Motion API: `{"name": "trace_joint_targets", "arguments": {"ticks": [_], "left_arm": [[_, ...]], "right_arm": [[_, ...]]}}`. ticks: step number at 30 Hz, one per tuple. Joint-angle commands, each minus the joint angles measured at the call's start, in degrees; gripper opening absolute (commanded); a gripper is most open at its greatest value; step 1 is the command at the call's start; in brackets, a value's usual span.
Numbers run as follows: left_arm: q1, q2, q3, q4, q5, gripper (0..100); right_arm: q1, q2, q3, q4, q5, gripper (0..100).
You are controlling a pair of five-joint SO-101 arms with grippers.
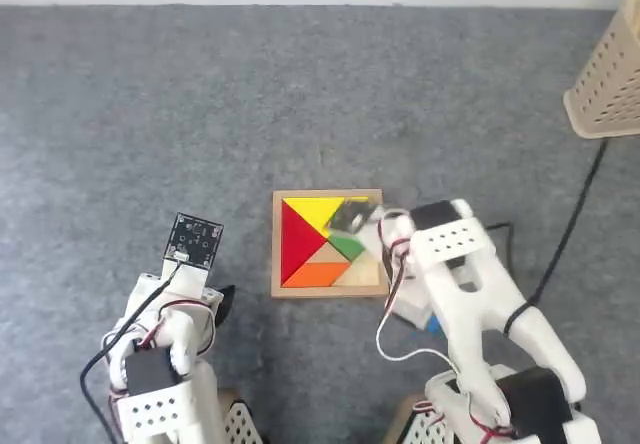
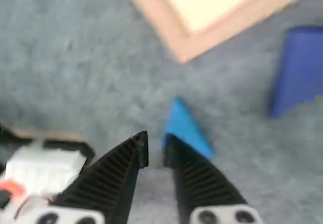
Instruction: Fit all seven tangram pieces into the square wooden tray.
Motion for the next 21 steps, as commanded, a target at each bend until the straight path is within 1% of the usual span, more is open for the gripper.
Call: {"name": "trace_joint_targets", "arguments": {"ticks": [1, 4, 7, 14, 18, 21], "left_arm": [[0.2, -1.0, -0.7, 0.1, 0.4, 30], [0.2, -1.0, -0.7, 0.1, 0.4, 30], [0.2, -1.0, -0.7, 0.1, 0.4, 30], [0.2, -1.0, -0.7, 0.1, 0.4, 30], [0.2, -1.0, -0.7, 0.1, 0.4, 30], [0.2, -1.0, -0.7, 0.1, 0.4, 30]], "right_arm": [[0.7, -2.9, 2.7, 0.7, 6.2, 18.8], [0.7, -2.9, 5.1, -0.5, 8.7, 24.1], [0.7, -2.9, 7.3, -4.7, 9.0, 27.9], [1.5, -2.3, 12.0, -13.4, 8.9, 28.9], [8.0, -2.3, 12.0, -17.3, 8.9, 28.2], [13.2, -2.3, 12.0, -20.4, 8.9, 21.2]]}}
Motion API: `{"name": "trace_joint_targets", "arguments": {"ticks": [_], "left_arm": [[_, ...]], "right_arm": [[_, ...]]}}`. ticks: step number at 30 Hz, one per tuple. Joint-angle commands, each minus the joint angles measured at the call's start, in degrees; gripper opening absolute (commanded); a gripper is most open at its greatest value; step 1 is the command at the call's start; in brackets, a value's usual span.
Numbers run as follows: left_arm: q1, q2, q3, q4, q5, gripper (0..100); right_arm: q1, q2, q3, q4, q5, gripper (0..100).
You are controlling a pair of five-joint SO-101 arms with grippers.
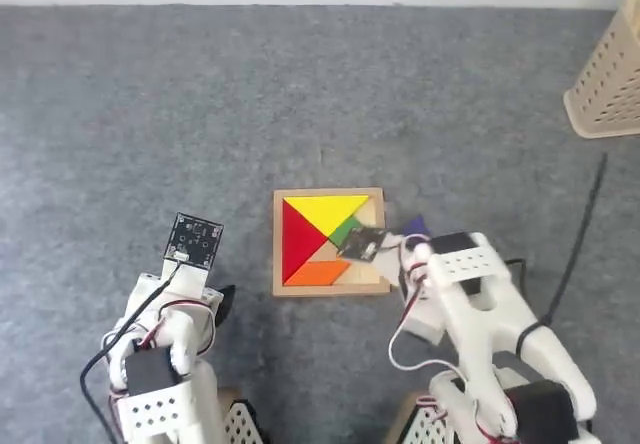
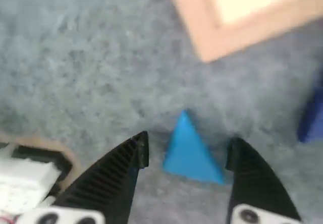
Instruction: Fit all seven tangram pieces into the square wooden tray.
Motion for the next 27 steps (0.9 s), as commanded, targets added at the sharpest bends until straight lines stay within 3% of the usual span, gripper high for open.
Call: {"name": "trace_joint_targets", "arguments": {"ticks": [1, 7, 14, 23, 24, 27], "left_arm": [[0.2, -1.0, -0.7, 0.1, 0.4, 30], [0.2, -1.0, -0.7, 0.1, 0.4, 30], [0.2, -1.0, -0.7, 0.1, 0.4, 30], [0.2, -1.0, -0.7, 0.1, 0.4, 30], [0.2, -1.0, -0.7, 0.1, 0.4, 30], [0.2, -1.0, -0.7, 0.1, 0.4, 30]], "right_arm": [[7.2, -0.1, 0.0, -5.7, 0.7, 18.1], [11.8, -0.7, -0.8, -8.1, 0.1, 6.3], [14.6, -0.7, -8.7, -7.9, -11.7, 5.9], [18.3, -0.8, -18.5, -6.1, -20.4, 6.0], [18.3, -1.2, -18.9, -3.5, -19.3, 6.2], [16.1, -4.2, -16.8, 7.7, -6.1, 9.9]]}}
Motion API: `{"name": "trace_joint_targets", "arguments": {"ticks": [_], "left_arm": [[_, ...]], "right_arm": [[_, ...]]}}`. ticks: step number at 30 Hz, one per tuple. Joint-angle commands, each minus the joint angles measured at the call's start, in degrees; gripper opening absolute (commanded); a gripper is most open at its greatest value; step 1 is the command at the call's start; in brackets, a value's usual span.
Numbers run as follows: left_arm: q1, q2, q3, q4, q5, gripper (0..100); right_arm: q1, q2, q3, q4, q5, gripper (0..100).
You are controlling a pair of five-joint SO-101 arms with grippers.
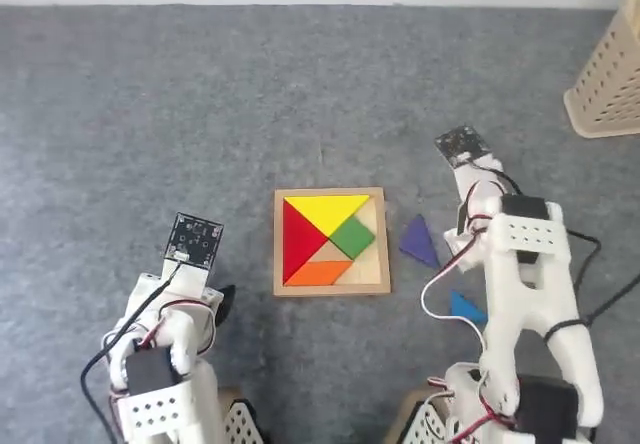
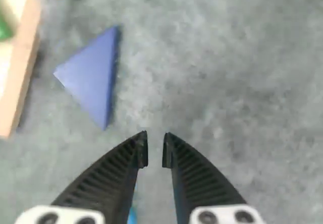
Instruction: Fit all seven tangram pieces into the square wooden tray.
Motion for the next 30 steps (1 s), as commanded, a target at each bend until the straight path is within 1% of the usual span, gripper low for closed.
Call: {"name": "trace_joint_targets", "arguments": {"ticks": [1, 4, 9, 15, 20, 26, 28, 30], "left_arm": [[0.2, -1.0, -0.7, 0.1, 0.4, 30], [0.2, -1.0, -0.7, 0.1, 0.4, 30], [0.2, -1.0, -0.7, 0.1, 0.4, 30], [0.2, -1.0, -0.7, 0.1, 0.4, 30], [0.2, -1.0, -0.7, 0.1, 0.4, 30], [0.2, -1.0, -0.7, 0.1, 0.4, 30], [0.2, -1.0, -0.7, 0.1, 0.4, 30], [0.2, -1.0, -0.7, 0.1, 0.4, 30]], "right_arm": [[-2.0, -6.2, 0.4, 11.4, 13.2, 12.9], [-1.9, -10.7, 5.0, 13.0, 16.3, 19.7], [-3.4, -13.9, 12.8, 14.6, 21.1, 21.2], [-3.8, -14.0, 19.0, 7.8, 21.2, 21.3], [-3.5, -13.9, 20.6, 5.2, 21.0, 21.0], [-3.5, -13.9, 20.6, -1.7, 11.9, 20.8], [-3.5, -13.9, 20.6, -4.0, 9.2, 17.6], [-3.5, -13.9, 20.6, -6.0, 7.2, 11.0]]}}
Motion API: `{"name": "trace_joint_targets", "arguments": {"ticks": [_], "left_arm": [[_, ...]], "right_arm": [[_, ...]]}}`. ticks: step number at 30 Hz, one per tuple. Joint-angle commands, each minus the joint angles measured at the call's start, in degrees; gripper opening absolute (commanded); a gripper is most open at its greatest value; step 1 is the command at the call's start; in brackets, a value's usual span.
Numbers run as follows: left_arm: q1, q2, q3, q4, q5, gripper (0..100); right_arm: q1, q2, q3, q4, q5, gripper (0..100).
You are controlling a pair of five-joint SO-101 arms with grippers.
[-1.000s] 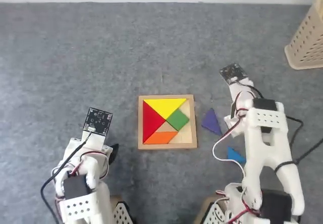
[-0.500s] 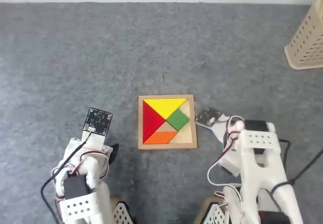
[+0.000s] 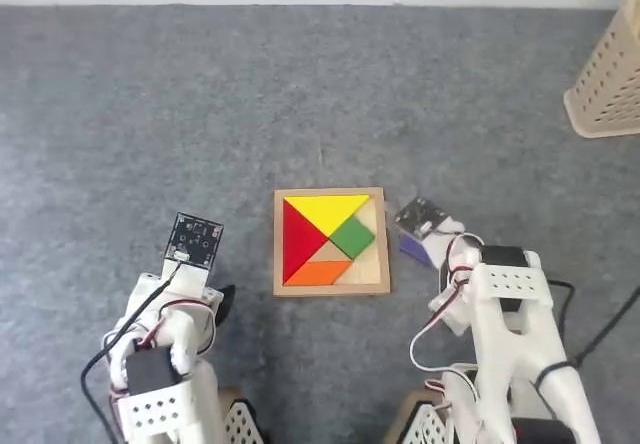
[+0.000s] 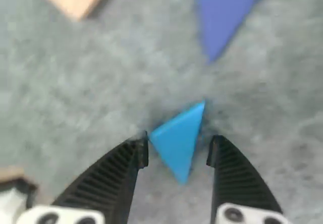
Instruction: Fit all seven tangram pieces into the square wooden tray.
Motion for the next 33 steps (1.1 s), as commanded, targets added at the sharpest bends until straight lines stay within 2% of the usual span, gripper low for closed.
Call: {"name": "trace_joint_targets", "arguments": {"ticks": [1, 3, 13, 19, 21, 26, 31, 33], "left_arm": [[0.2, -1.0, -0.7, 0.1, 0.4, 30], [0.2, -1.0, -0.7, 0.1, 0.4, 30], [0.2, -1.0, -0.7, 0.1, 0.4, 30], [0.2, -1.0, -0.7, 0.1, 0.4, 30], [0.2, -1.0, -0.7, 0.1, 0.4, 30], [0.2, -1.0, -0.7, 0.1, 0.4, 30], [0.2, -1.0, -0.7, 0.1, 0.4, 30], [0.2, -1.0, -0.7, 0.1, 0.4, 30]], "right_arm": [[0.1, -2.2, -0.4, -4.1, -4.2, 8.4], [0.1, -2.2, -1.2, -5.3, -6.5, 5.2], [0.1, -2.2, -13.4, -5.1, -18.6, 6.2], [-0.7, -2.2, -21.7, 0.7, -28.4, 6.1], [-3.2, -2.2, -24.7, 3.0, -29.5, 6.1], [-14.7, -0.6, -27.2, 3.5, -29.5, 6.1], [-22.0, 11.8, -35.4, 2.3, -30.6, 6.1], [-23.6, 18.3, -40.6, 2.3, -33.8, 6.1]]}}
